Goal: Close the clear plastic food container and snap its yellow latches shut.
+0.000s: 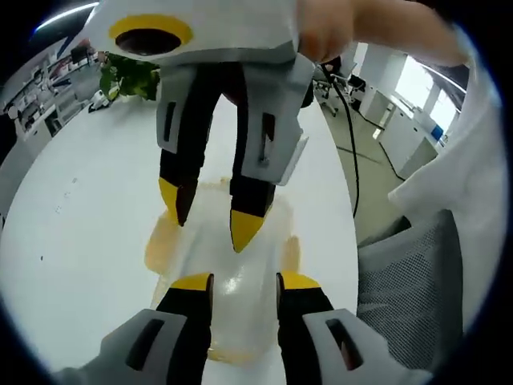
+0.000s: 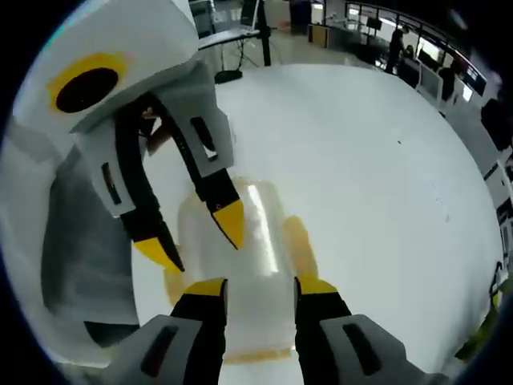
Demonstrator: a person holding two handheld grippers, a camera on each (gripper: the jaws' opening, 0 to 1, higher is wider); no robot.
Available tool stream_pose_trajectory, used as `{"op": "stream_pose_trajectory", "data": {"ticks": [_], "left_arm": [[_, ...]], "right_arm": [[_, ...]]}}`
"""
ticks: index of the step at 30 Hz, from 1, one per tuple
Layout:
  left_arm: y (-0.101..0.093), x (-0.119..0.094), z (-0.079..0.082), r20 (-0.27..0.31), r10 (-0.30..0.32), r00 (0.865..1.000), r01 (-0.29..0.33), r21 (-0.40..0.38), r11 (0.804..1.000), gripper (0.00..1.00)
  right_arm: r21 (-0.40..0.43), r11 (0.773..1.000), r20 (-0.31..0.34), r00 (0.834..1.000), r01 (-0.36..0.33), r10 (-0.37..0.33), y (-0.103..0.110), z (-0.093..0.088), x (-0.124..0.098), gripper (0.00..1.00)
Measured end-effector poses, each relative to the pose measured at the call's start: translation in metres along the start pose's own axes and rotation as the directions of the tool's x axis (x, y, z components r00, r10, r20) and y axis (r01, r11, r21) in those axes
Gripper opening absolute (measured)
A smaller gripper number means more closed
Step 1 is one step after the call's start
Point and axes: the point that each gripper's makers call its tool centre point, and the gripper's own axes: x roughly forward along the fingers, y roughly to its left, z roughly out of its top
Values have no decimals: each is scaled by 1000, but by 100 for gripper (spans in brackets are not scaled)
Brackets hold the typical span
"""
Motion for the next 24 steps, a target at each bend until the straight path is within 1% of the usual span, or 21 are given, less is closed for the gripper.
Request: {"op": "stream_pose_trajectory", "data": {"ticks": [5, 8, 10, 13, 15, 17, 21, 22, 24], "left_arm": [[-9, 1, -3, -5, 7, 1000, -7, 8, 1000, 33], [-15, 3, -6, -11, 8, 1000, -8, 13, 1000, 34], [-17, 4, -6, -4, 16, 1000, -16, 28, 999, 35], [-19, 3, -6, 2, 21, 1000, -21, 28, 999, 38], [-20, 4, -6, 1, 34, 999, -34, 46, 998, 39], [-20, 5, -7, -3, 47, 999, -47, 66, 997, 39], [-20, 5, -6, -4, 68, 998, -67, 66, 996, 39], [-20, 6, -7, -4, 74, 997, -74, 67, 995, 39], [-19, 6, -7, -6, 89, 996, -88, 79, 993, 38]], "right_arm": [[5, 1000, 8, 1000, 8, -8, -8, 4, 0, 31], [3, 1000, 4, 1000, 8, -8, -10, 6, 1, 32], [0, 1000, 6, 1000, 8, -8, -11, 7, 1, 33], [-4, 1000, 5, 1000, 4, -4, -12, 9, 3, 33], [-6, 1000, 1, 1000, 0, 0, -12, 9, 5, 33], [-7, 1000, -5, 1000, -8, 8, -12, 9, 7, 33], [-14, 1000, -23, 1000, -19, 19, -12, 7, 11, 34], [-8, 1000, -14, 1000, -22, 22, -12, 9, 11, 34], [2, 1000, -17, 999, -27, 27, -12, 9, 12, 34]]}}
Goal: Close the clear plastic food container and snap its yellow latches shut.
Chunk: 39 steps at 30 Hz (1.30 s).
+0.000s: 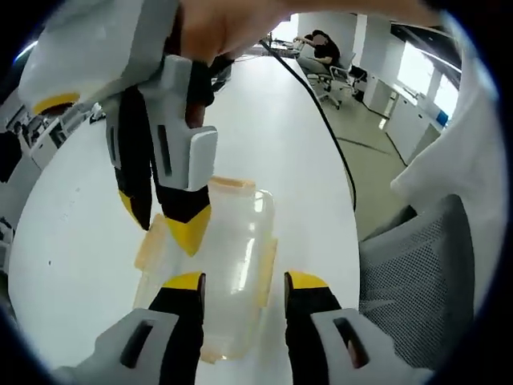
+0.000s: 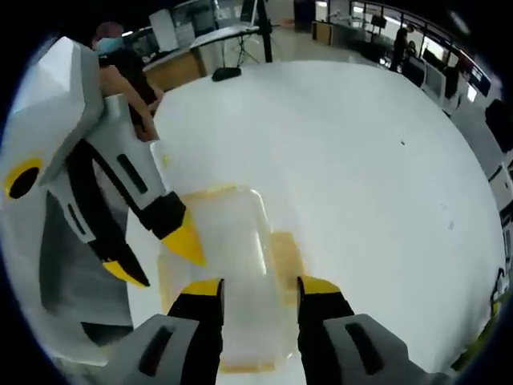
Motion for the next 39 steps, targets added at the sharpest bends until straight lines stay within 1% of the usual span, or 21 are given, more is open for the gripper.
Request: {"op": "stream_pose_trajectory", "data": {"ticks": [4, 6, 8, 10, 13, 16, 20, 21, 22, 23, 24, 31, 32, 33, 34, 36, 39], "left_arm": [[0, 1, -1, -11, 39, 999, -39, 30, 999, 37], [2, 2, -2, -19, 65, 998, -64, 46, 997, 35], [3, 3, -1, -25, 89, 996, -88, 35, 995, 34], [4, 4, -2, -39, 111, 993, -108, 70, 992, 34], [3, 5, -2, -44, 120, 992, -116, 85, 990, 34], [3, 6, -3, -55, 134, 989, -127, 122, 984, 35], [3, 7, -3, -75, 157, 985, -146, 129, 981, 34], [2, 8, -3, -81, 163, 983, -151, 136, 979, 35], [3, 8, -3, -90, 174, 981, -159, 151, 976, 35], [3, 9, -4, -95, 189, 977, -169, 185, 968, 35], [2, 10, -4, -95, 195, 976, -175, 187, 967, 35], [4, 12, -5, -104, 215, 971, -194, 180, 964, 32], [1, 14, -6, -112, 197, 974, -174, 189, 967, 30], [4, 14, -5, -101, 209, 973, -187, 189, 964, 30], [6, 13, -6, -106, 207, 972, -186, 185, 965, 30], [6, 13, -5, -109, 198, 974, -178, 169, 969, 30], [5, 13, -6, -100, 205, 974, -185, 179, 966, 30]], "right_arm": [[2, 999, -8, 999, -35, 35, 2, 0, 2, 32], [-4, 999, -10, 999, -41, 41, 2, 0, 2, 32], [-11, 999, -14, 999, -50, 49, 3, 0, 3, 32], [-21, 998, -22, 998, -59, 59, 3, 1, 3, 32], [-33, 997, -44, 996, -76, 74, 3, 2, 5, 32], [-50, 993, -87, 991, -103, 99, 3, 1, 7, 31], [-93, 986, -155, 980, -138, 122, 5, 2, 9, 31], [-111, 983, -180, 975, -149, 128, 6, 2, 9, 31], [-113, 982, -185, 974, -153, 130, 6, 2, 10, 31], [-119, 980, -202, 970, -163, 137, 6, 2, 11, 31], [-114, 979, -211, 967, -167, 141, 6, 3, 11, 30], [-96, 972, -258, 949, -215, 184, 5, 1, 15, 29], [-69, 972, -263, 944, -223, 198, 5, 0, 17, 28], [-49, 970, -233, 947, -238, 220, 9, 6, 21, 28], [-68, 963, -261, 937, -260, 234, 7, 4, 18, 28], [-78, 963, -273, 934, -259, 229, 8, 4, 17, 28], [-74, 965, -273, 936, -252, 224, 8, 2, 16, 28]]}}
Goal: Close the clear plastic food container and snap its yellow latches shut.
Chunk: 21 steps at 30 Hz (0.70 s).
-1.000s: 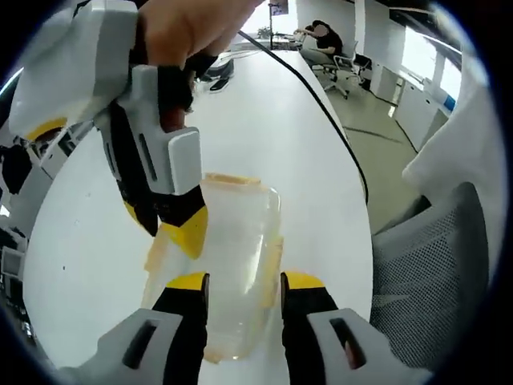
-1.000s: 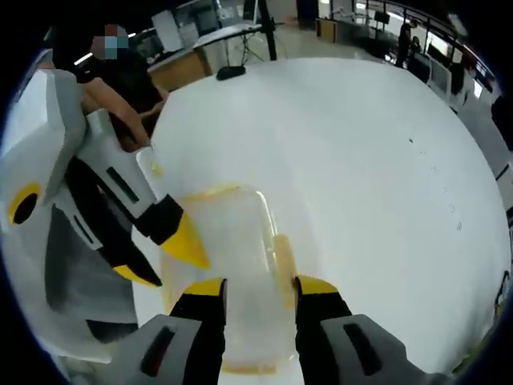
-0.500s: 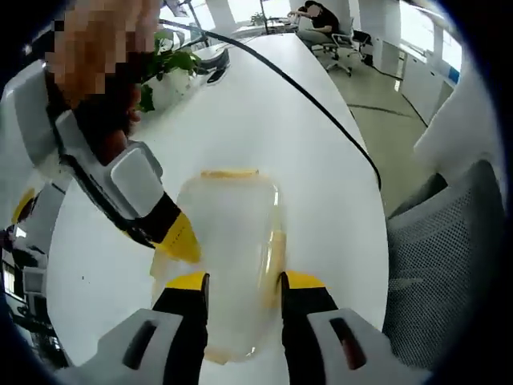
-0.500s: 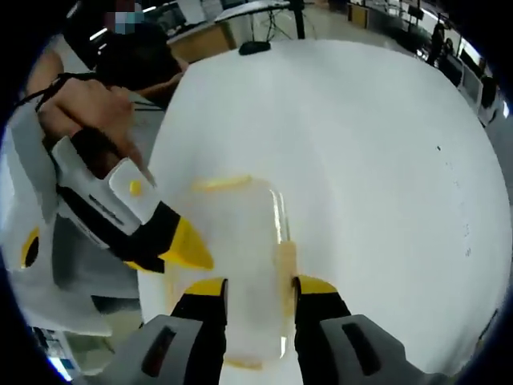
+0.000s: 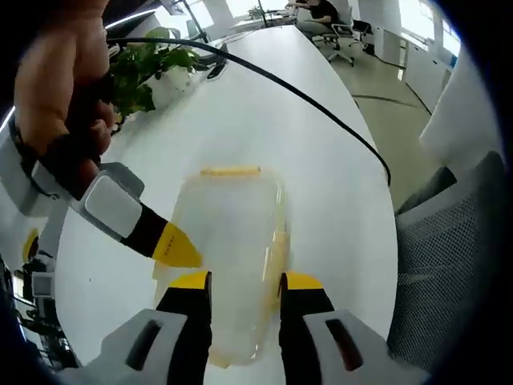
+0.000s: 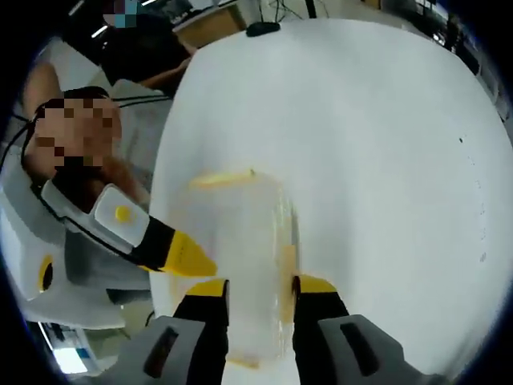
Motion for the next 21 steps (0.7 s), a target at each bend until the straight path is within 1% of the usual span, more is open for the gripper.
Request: {"op": "stream_pose_trajectory", "data": {"ticks": [5, 9, 13, 16, 17, 18, 21], "left_arm": [[0, -1, 2, 0, 18, 1000, -18, 17, 1000, 31], [-1, -3, 2, 26, 31, 999, -32, 33, 999, 33], [-1, -3, 3, 30, 36, 999, -38, 43, 998, 34], [0, -4, 3, 41, 25, 999, -27, 43, 999, 34], [1, -4, 4, 51, 16, 999, -17, 19, 1000, 34], [1, -5, 4, 54, 14, 998, -15, 10, 1000, 34], [0, -4, 5, 53, 12, 999, -13, 25, 1000, 35]], "right_arm": [[-5, 1000, 9, 1000, -4, 4, -1, -3, -2, 30], [0, 1000, 22, 1000, -5, 5, 1, -5, -4, 31], [27, 1000, 59, 998, -9, 8, 1, -4, -4, 32], [41, 999, 73, 997, 2, -5, 2, -4, -4, 33], [57, 998, 81, 997, 9, -14, 3, -3, -4, 34], [63, 998, 85, 996, 10, -15, 3, -3, -4, 34], [56, 998, 87, 996, 18, -23, 2, -2, -4, 34]]}}
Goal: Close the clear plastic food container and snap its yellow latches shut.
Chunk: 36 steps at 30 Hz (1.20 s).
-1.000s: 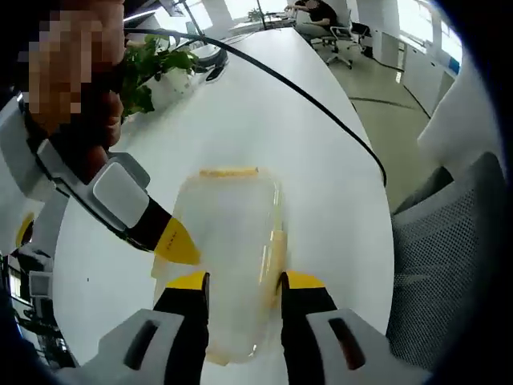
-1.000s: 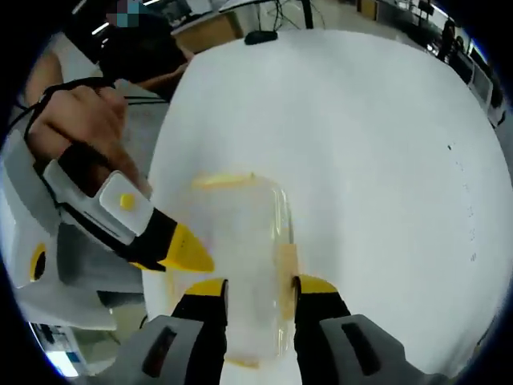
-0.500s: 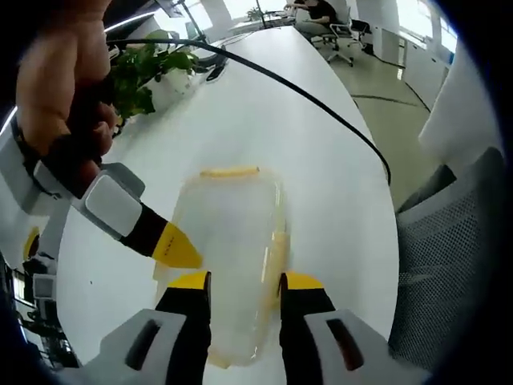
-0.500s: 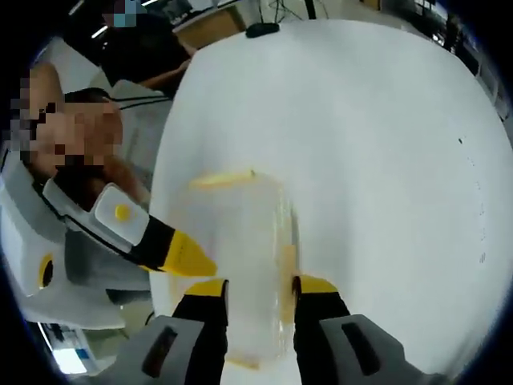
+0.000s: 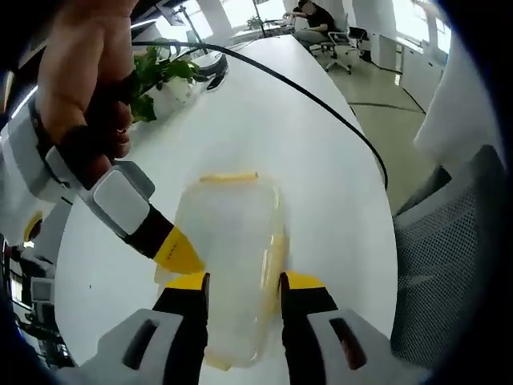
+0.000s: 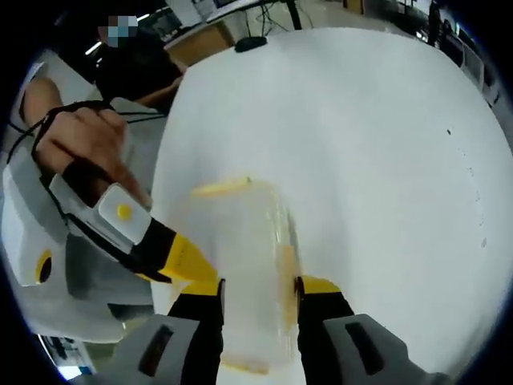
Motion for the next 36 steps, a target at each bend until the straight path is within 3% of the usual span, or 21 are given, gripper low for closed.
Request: {"op": "stream_pose_trajectory", "data": {"ticks": [7, 16, 21, 36], "left_arm": [[-4, 0, -1, -20, -18, 1000, 20, 85, 996, 40], [-5, -5, -1, -15, -50, 999, 51, 47, 998, 46], [-2, -10, -5, -16, -52, 999, 52, 33, 998, 48], [5, -14, -21, -46, -94, 994, 94, -14, 995, 57]], "right_arm": [[-2, 1000, 2, 1000, 30, -30, 0, 0, -2, 34], [15, 998, 15, 998, 61, -61, -2, 0, -6, 36], [35, 996, 59, 994, 86, -88, -4, 6, -14, 37], [-5, 992, 9, 992, 127, -127, 0, -18, -16, 43]]}}
